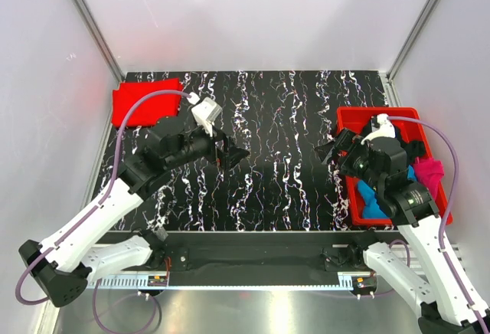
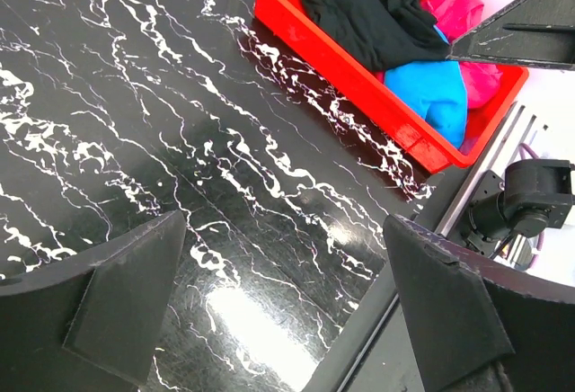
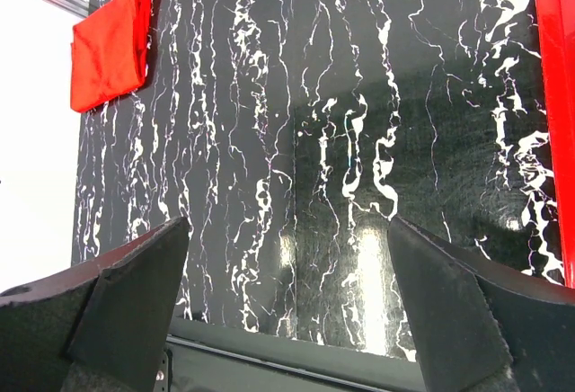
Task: Fold and stack the t-shirts
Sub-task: Grab the tshirt from the pile
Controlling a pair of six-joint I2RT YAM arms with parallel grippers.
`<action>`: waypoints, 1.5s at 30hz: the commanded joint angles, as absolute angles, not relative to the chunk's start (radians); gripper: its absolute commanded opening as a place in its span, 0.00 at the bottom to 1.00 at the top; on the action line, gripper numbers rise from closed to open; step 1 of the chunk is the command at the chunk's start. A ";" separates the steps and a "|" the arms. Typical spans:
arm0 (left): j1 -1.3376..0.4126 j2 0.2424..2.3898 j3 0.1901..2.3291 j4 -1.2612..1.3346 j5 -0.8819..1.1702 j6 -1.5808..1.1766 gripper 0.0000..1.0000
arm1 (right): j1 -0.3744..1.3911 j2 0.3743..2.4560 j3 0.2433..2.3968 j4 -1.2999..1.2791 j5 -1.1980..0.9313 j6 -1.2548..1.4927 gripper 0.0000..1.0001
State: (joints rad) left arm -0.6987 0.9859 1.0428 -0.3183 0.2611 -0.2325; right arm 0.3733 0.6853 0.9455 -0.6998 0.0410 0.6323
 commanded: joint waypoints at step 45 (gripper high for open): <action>-0.653 0.922 1.012 -0.267 0.094 -0.196 0.98 | -0.341 1.651 1.438 -0.606 0.010 0.430 0.00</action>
